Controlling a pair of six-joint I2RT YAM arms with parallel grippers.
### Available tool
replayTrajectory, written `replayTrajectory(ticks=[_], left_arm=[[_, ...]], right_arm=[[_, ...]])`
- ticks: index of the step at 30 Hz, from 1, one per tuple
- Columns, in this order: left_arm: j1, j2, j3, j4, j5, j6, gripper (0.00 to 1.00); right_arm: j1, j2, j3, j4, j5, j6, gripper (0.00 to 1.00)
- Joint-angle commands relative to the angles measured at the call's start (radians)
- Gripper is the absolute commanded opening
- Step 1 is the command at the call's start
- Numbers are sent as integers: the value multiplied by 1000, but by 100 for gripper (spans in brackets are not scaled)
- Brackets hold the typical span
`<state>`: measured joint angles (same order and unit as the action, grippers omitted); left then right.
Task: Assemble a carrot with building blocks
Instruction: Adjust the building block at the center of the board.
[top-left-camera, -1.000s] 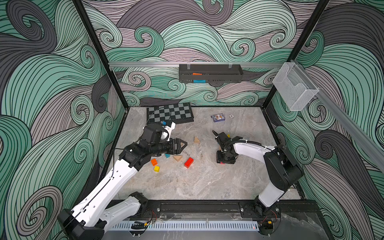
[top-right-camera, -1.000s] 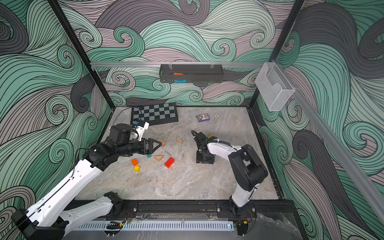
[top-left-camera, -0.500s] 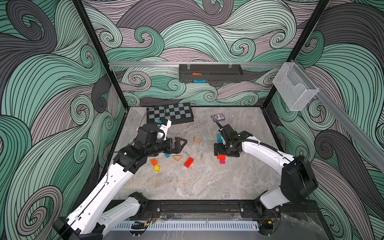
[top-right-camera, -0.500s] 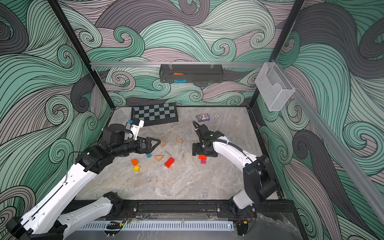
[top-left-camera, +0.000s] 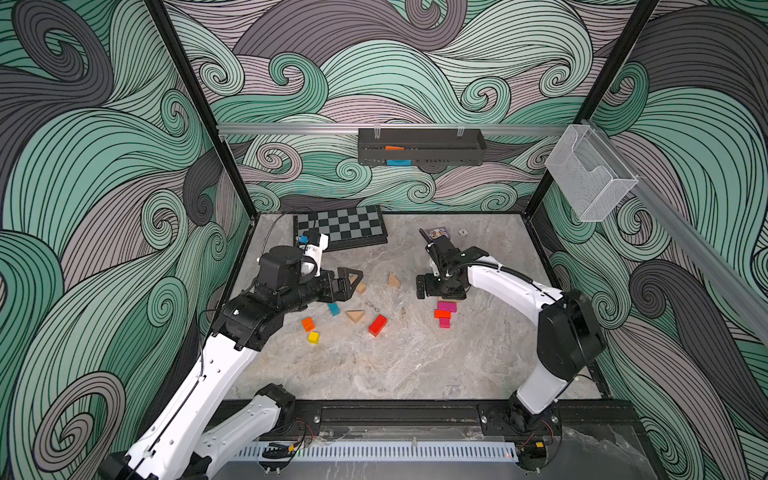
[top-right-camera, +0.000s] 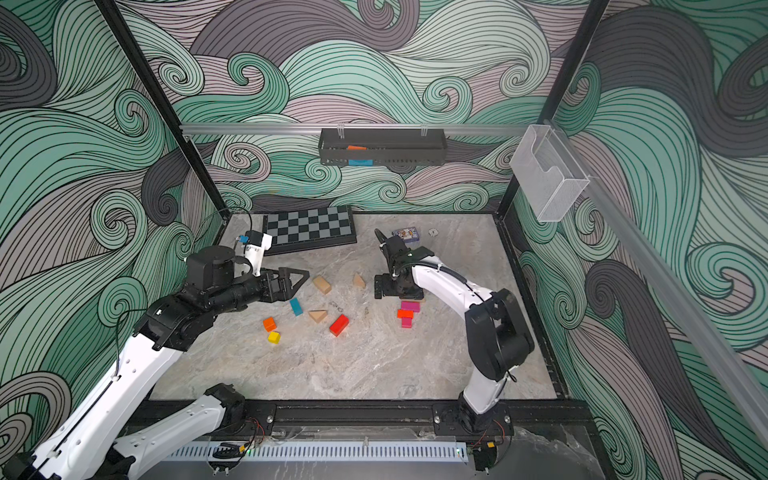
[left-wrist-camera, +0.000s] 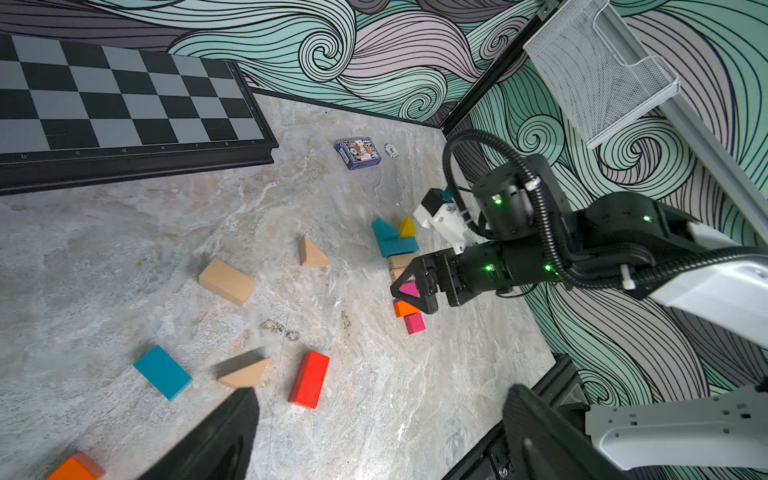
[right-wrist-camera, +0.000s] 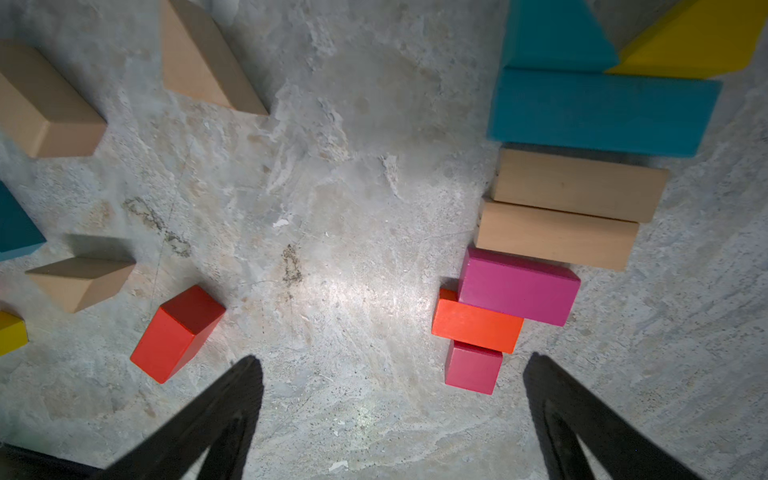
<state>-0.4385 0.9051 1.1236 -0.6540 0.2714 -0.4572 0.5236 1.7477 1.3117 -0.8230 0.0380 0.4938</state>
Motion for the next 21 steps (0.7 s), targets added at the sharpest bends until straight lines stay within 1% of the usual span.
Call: replayTrajectory(ticks=[1, 6, 13, 21], left_arm=[[10, -15, 3, -3, 40, -13, 92], [14, -22, -8, 4, 47, -20, 92], [15, -21, -14, 4, 48, -20, 92], [16, -16, -18, 7, 47, -19, 92]], right_arm=[[11, 39, 27, -7, -25, -12, 99], [50, 97, 39, 4, -62, -14, 99], [72, 151, 45, 30, -54, 5, 99], [75, 173, 61, 64, 7, 19, 98]])
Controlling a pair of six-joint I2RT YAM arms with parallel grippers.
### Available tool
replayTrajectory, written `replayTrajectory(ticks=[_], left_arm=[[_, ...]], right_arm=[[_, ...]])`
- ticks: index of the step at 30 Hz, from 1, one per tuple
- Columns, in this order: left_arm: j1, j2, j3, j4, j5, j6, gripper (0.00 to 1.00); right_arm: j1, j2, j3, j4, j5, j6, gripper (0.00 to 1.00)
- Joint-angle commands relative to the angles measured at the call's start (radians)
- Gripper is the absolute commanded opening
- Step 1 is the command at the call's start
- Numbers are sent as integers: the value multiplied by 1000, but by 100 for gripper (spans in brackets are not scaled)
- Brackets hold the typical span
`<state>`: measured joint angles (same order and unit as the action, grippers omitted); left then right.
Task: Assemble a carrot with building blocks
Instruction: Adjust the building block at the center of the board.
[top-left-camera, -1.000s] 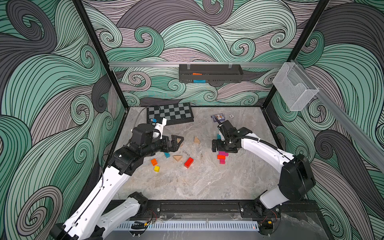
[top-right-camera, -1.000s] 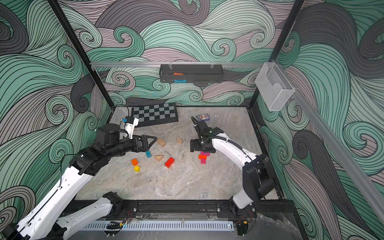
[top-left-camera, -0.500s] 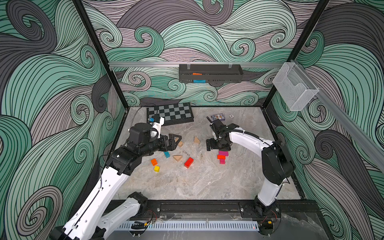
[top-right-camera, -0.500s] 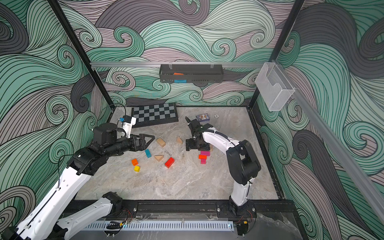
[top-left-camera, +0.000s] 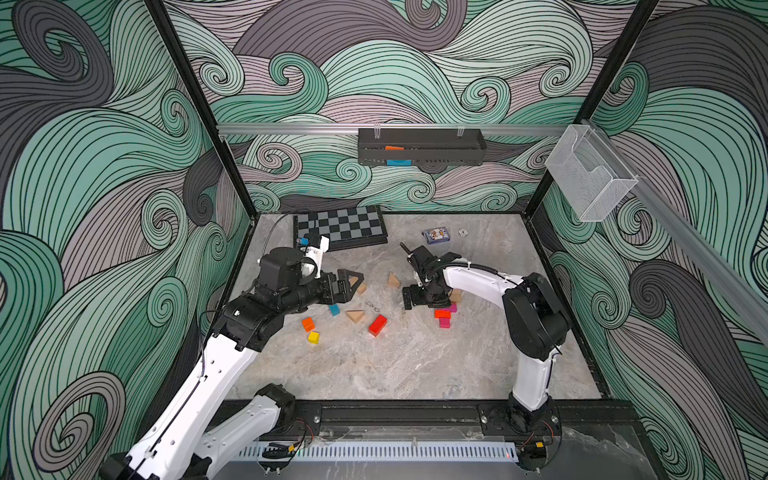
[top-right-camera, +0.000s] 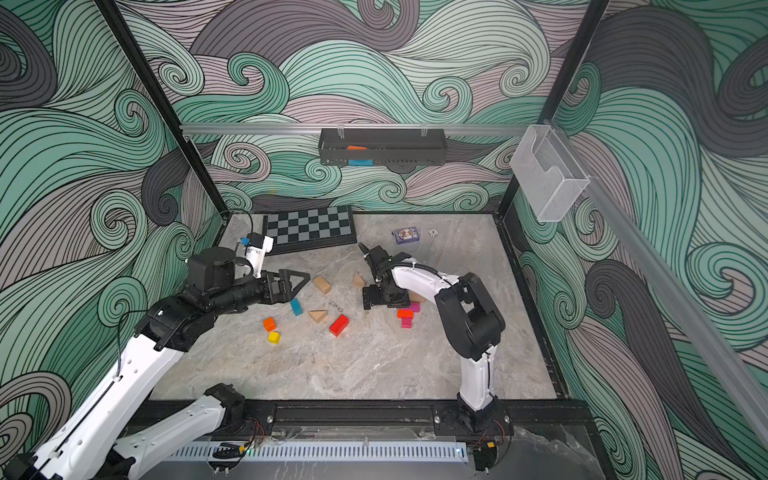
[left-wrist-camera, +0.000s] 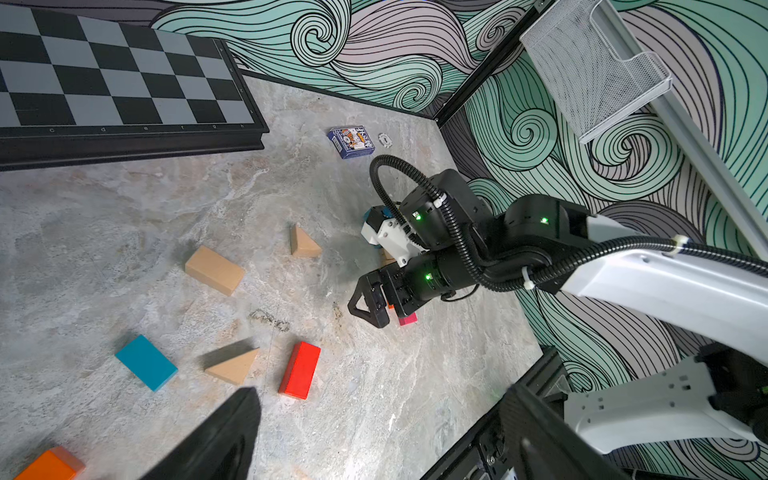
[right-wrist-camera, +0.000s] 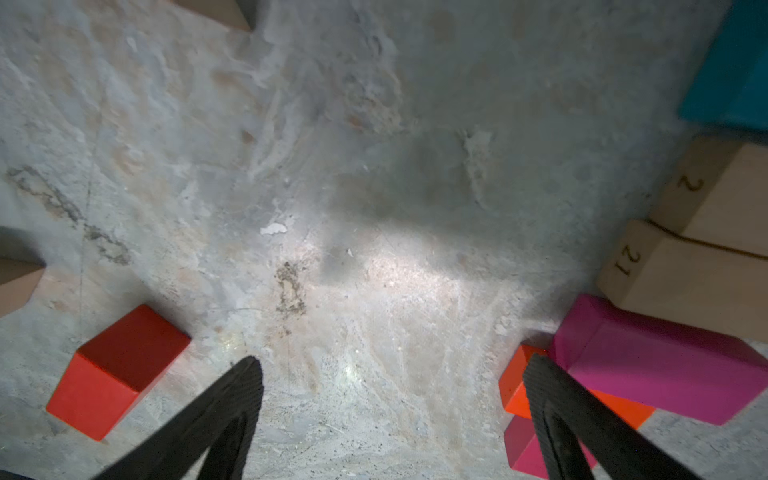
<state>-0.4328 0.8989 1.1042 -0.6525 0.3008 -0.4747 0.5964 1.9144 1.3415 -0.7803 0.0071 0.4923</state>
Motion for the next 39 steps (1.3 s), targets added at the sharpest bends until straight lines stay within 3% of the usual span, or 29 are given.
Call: replayTrajectory(ticks=[1, 20, 39], left_arm=[[10, -8, 0, 7, 17, -1, 92], [10, -1, -6, 19, 17, 0, 92], [11, 10, -9, 31, 20, -1, 92]], right_arm=[[5, 8, 36, 25, 48, 21, 99], [6, 57, 61, 33, 185, 24, 99], [6, 69, 54, 26, 218, 19, 99]])
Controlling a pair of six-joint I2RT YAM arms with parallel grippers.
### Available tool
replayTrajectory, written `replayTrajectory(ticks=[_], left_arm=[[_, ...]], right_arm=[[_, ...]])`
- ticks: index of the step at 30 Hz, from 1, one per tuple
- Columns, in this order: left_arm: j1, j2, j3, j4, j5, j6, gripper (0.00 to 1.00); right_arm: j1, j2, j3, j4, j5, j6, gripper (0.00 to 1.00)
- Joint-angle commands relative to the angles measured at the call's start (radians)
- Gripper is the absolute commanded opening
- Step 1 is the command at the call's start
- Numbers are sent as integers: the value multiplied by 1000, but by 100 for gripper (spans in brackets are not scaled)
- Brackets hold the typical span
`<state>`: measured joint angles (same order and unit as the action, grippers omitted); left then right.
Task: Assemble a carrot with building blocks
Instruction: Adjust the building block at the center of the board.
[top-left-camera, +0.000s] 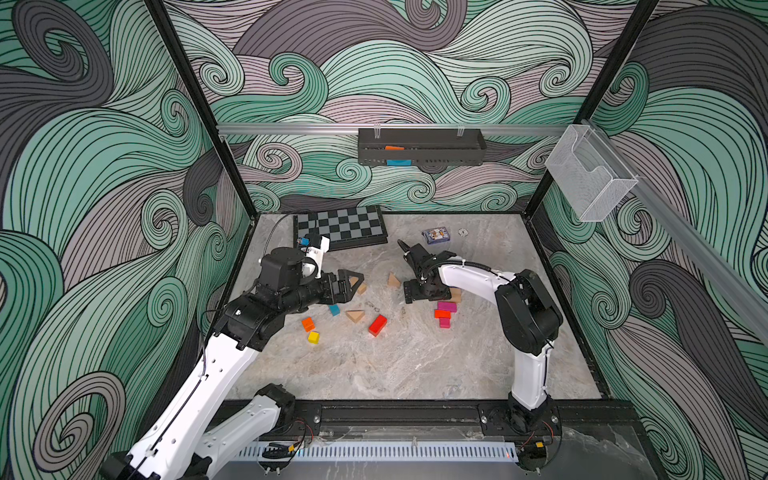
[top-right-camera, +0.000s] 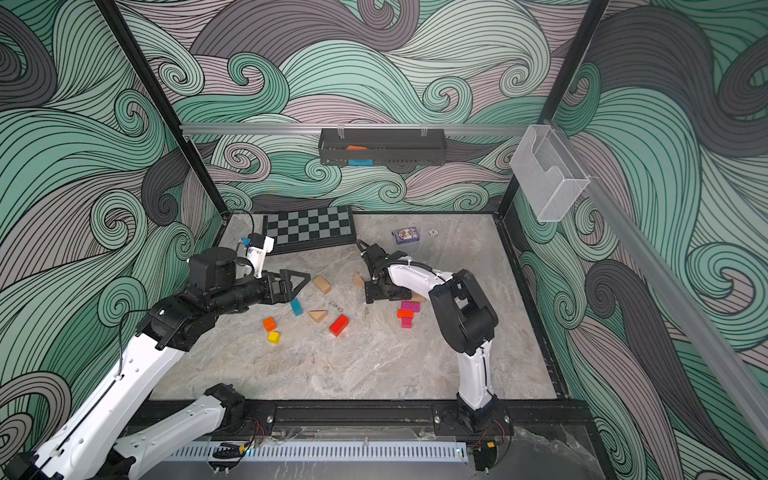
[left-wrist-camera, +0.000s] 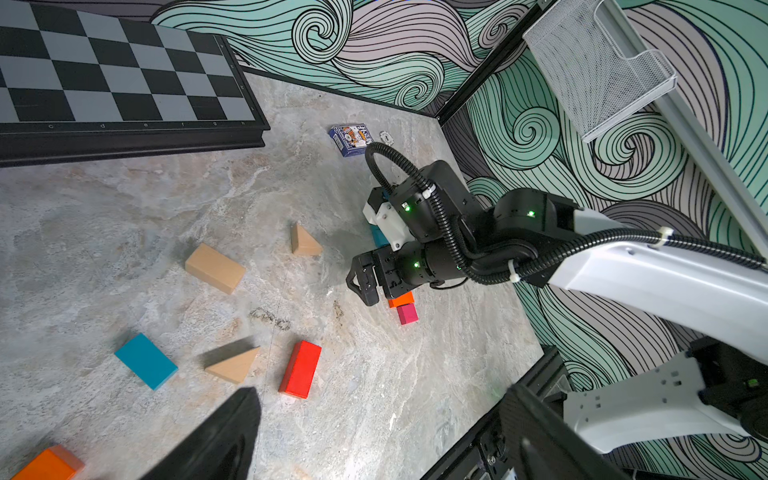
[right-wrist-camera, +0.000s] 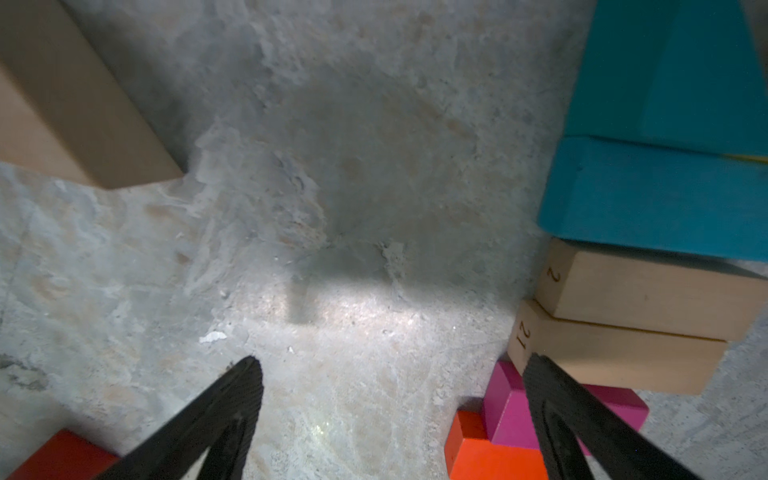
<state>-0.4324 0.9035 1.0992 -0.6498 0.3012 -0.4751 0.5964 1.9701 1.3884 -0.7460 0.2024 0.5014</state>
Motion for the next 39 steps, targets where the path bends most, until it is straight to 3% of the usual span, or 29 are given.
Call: replayTrajectory(ticks=[1, 29, 39], left_arm=[[10, 6, -4, 29, 19, -1, 92], [9, 11, 2, 35, 22, -7, 92], [11, 10, 1, 32, 22, -7, 92]], right_arm=[[6, 13, 5, -9, 21, 10, 99], [13, 26, 35, -9, -14, -9, 99], [13, 50, 26, -9, 25, -8, 99]])
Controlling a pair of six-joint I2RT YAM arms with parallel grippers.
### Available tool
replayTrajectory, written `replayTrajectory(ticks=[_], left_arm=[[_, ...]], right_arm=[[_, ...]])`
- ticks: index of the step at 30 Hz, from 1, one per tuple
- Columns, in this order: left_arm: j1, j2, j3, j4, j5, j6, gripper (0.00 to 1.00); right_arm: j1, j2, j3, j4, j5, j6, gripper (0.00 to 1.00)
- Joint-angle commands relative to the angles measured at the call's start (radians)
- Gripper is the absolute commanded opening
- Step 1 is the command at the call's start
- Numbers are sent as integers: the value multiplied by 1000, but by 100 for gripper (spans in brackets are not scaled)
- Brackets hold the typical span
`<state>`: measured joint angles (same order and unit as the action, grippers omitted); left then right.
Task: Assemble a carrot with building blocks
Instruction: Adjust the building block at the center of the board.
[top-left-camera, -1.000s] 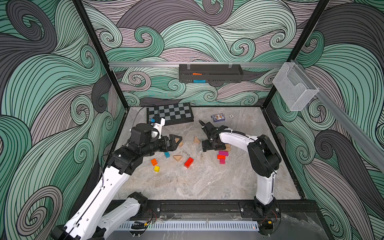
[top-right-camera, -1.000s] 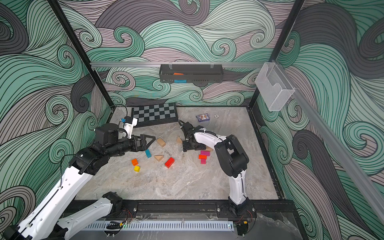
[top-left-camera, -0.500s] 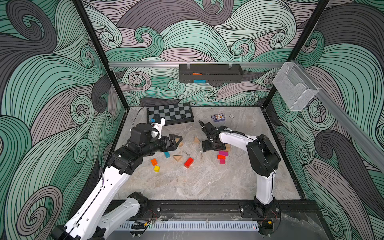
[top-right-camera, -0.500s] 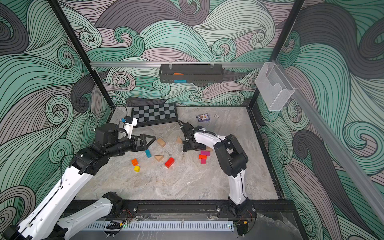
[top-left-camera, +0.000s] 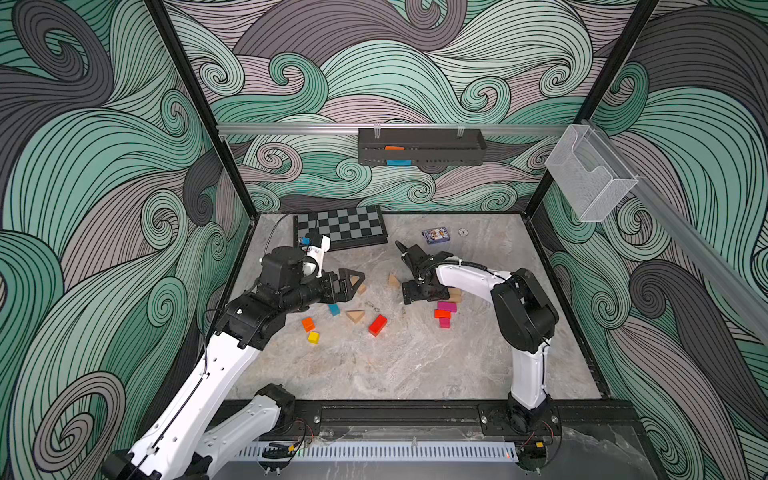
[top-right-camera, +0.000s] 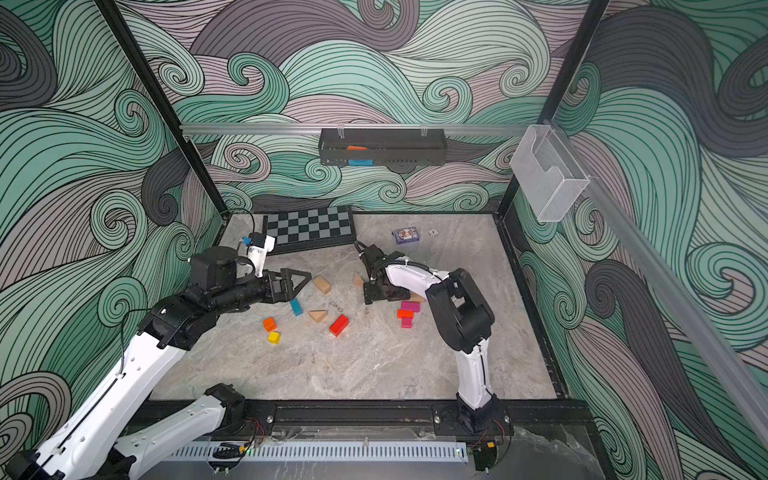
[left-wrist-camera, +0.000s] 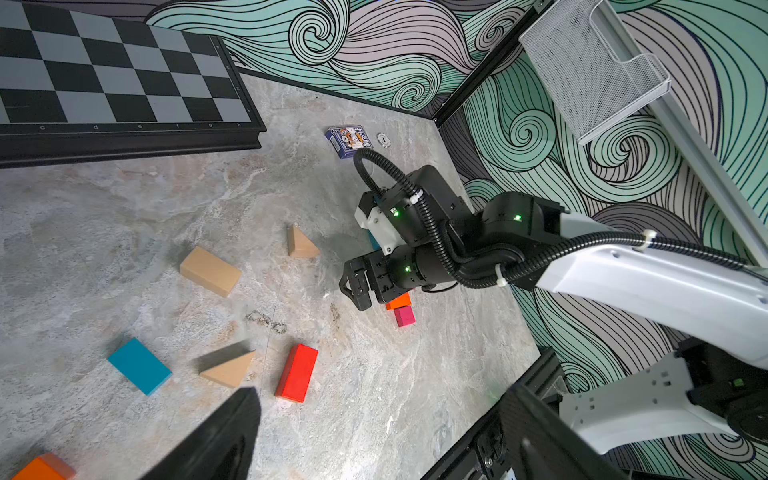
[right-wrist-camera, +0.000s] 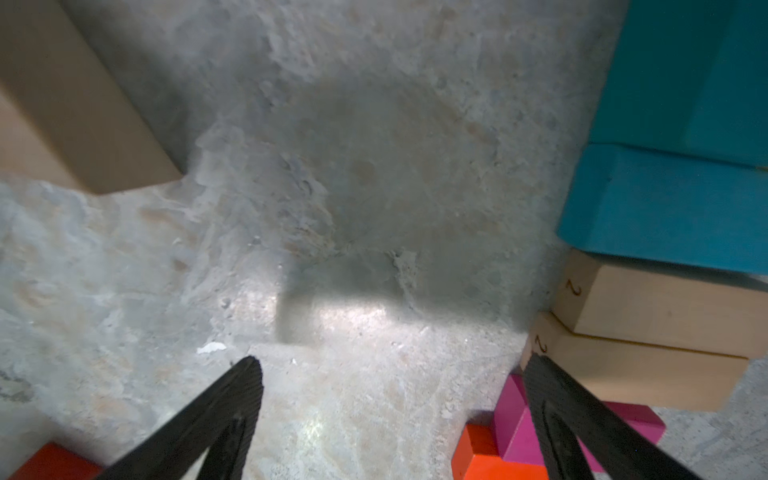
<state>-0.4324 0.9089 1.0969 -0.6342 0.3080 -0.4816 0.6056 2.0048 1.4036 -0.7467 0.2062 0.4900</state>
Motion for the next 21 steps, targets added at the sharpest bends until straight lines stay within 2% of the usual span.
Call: replayTrajectory(ticks=[1, 8, 21], left_arm=[[10, 5, 3, 16, 16, 0, 92], [10, 2, -2, 19, 16, -2, 92], [10, -5, -5, 17, 11, -4, 92]], right_arm=[[4, 13, 9, -9, 23, 4, 99], [5, 8, 3, -15, 43, 6, 99], [29, -57, 4, -14, -45, -13, 99]])
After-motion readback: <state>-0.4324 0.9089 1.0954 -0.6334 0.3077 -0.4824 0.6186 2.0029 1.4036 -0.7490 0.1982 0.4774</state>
